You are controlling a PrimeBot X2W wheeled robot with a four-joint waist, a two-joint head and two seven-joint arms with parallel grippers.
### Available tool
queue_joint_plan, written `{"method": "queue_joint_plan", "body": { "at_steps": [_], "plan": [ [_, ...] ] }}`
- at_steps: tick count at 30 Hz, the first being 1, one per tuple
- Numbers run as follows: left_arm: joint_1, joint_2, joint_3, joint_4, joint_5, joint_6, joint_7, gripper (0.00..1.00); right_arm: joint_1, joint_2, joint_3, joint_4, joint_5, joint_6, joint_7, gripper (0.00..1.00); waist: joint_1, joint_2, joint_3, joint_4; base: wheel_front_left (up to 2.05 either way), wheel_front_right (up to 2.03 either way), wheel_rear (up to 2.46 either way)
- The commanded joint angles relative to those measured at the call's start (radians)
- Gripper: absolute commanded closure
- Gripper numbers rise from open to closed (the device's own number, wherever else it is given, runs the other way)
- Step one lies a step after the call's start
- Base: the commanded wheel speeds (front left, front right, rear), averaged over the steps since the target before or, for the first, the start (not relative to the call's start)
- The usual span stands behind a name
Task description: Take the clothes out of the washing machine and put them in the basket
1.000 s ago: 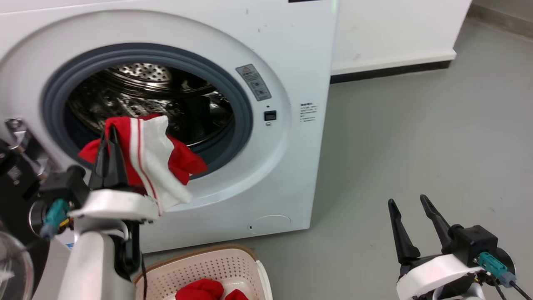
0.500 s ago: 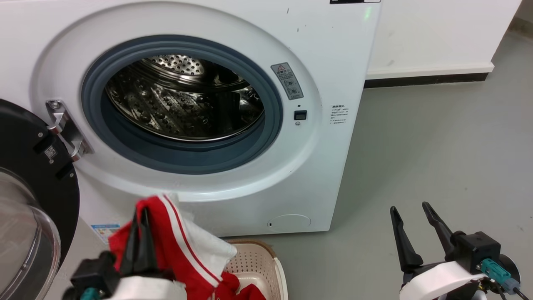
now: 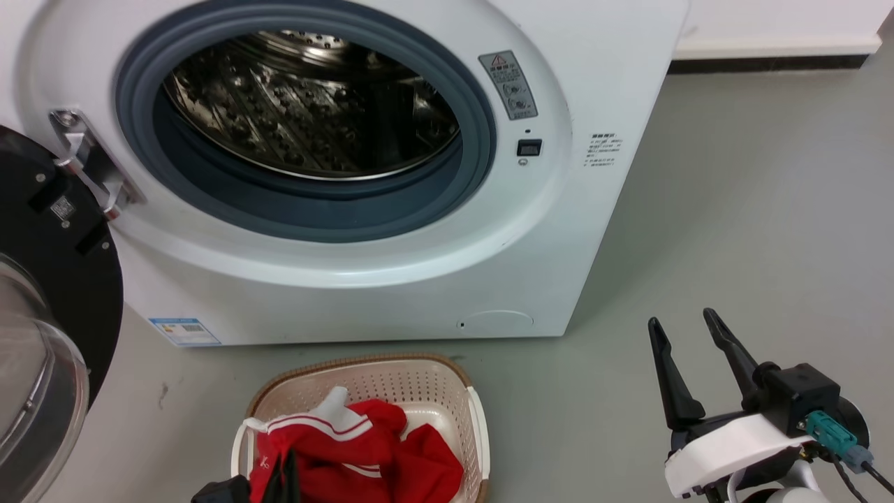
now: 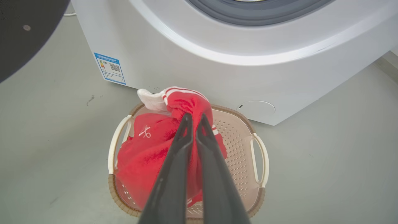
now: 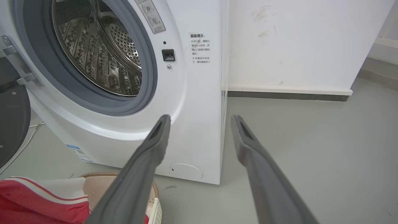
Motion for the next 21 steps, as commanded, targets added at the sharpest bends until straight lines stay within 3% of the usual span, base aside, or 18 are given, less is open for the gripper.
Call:
{"method": "queue_joint_plan", "body": {
  "at_steps": [1, 13, 21],
  "plan": [
    [-0.026, 0.000, -0.007, 0.036, -0.013, -0.004, -0.007, 1.00, -0.015, 0.000, 0.000, -0.003, -0.002, -0.001, -0.005, 0.00, -0.0001, 0.0000, 0.032, -0.001, 0.00, 0.00, 0.00],
    [-0.257, 0.000, -0.032, 0.351, -0.066, 0.000, -0.007, 1.00, -0.095, 0.000, 0.014, -0.016, -0.014, -0.001, -0.012, 0.00, -0.0001, 0.0000, 0.220, -0.023, 0.00, 0.00, 0.00],
    [-0.408, 0.000, 0.025, 0.491, -0.046, 0.014, -0.007, 1.00, -0.152, 0.000, 0.026, -0.015, -0.009, -0.001, -0.027, 0.00, -0.0001, 0.0000, 0.356, -0.076, 0.00, 0.00, 0.00]
  ]
}}
